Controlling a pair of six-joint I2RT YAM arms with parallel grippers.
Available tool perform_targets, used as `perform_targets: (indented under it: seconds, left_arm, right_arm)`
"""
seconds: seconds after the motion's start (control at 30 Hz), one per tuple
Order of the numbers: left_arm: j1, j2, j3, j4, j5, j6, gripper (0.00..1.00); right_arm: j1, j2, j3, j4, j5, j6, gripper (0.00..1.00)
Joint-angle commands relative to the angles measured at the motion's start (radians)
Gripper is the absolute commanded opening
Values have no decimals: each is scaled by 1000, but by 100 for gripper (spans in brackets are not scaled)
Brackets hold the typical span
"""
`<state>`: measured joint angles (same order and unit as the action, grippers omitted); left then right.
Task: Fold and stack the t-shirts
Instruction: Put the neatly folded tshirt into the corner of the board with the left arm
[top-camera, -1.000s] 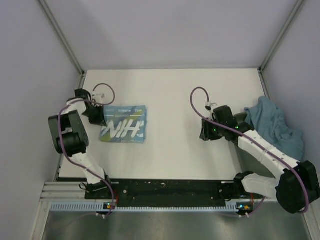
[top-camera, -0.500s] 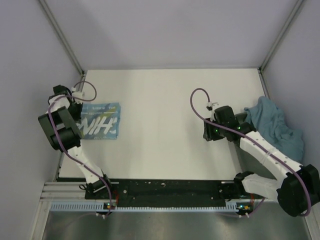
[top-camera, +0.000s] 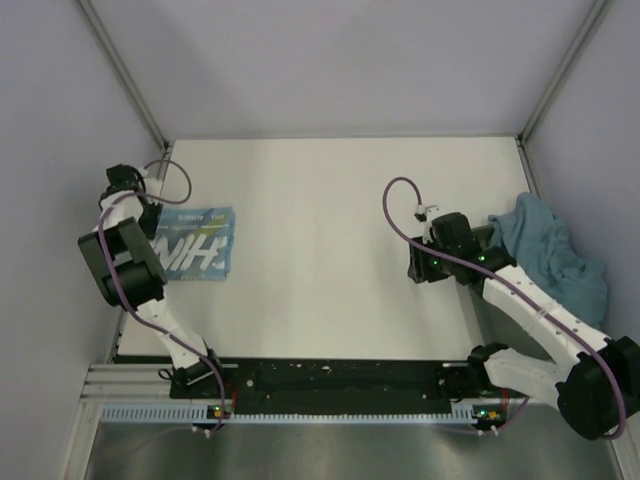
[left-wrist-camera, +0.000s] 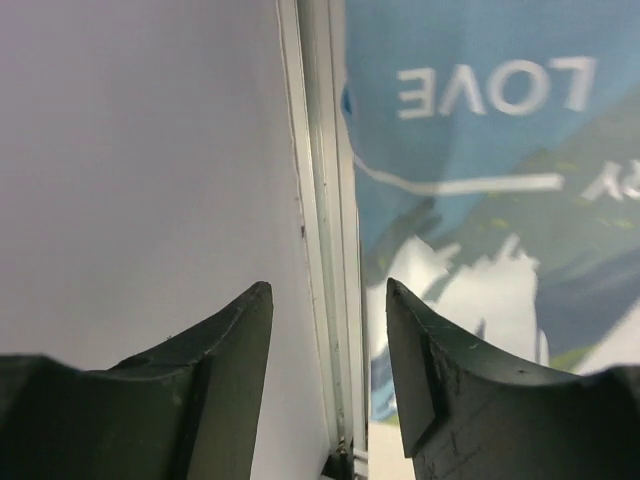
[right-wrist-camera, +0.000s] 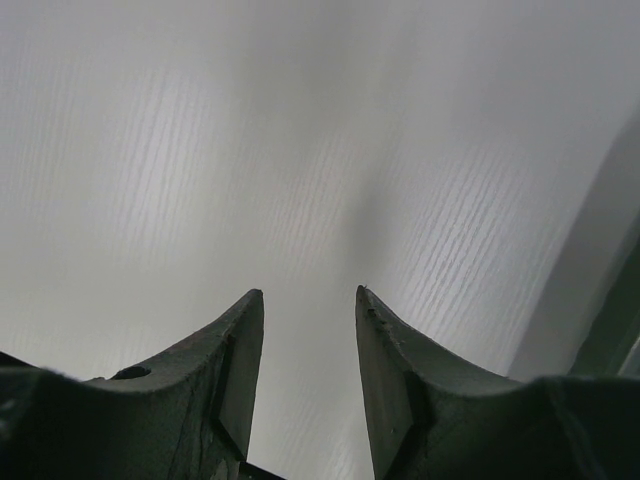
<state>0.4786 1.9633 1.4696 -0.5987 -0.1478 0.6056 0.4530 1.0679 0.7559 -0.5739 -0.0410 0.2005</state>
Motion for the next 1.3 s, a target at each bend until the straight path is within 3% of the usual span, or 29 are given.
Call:
perform_targets:
  seconds: [0.0,0.13,0.27,0.57,0.63,0.83,1.0,1.1,1.27]
  left_arm:
    - [-113,-207,-95,134,-84,45,52]
    - [-241,-199,-109,168,-98,33,28]
    - [-308,-54,52,107,-107,-23,13]
    - [-373,206,291,30,-148,-87,9]
    - [-368,184,256,4,-147,-115,8]
    - [-359,-39,29,139,-98,-142,9]
    - [-357,-95,-75,105,-55,-161,9]
    - [-356,-119,-147,166,-76,-158,12]
    - [-354,-168,-141,174,-102,-156,14]
  right_arm:
    - [-13,-26,49,5,-13,-7,42]
    - [-11,-25,49,3,-16,-3,42]
    - [-11,-36,42,3,-16,-4,42]
    - [-13,-71,34,-14,-2,-7,42]
    - [-11,-88,34,-27,7,-7,42]
    - [-10,-106,26,-32,10,-7,42]
    - [-10,-105,26,-37,-3,11,42]
    - [-11,-102,28,-37,-14,11,42]
    - [-11,-77,49,-38,-34,5,42]
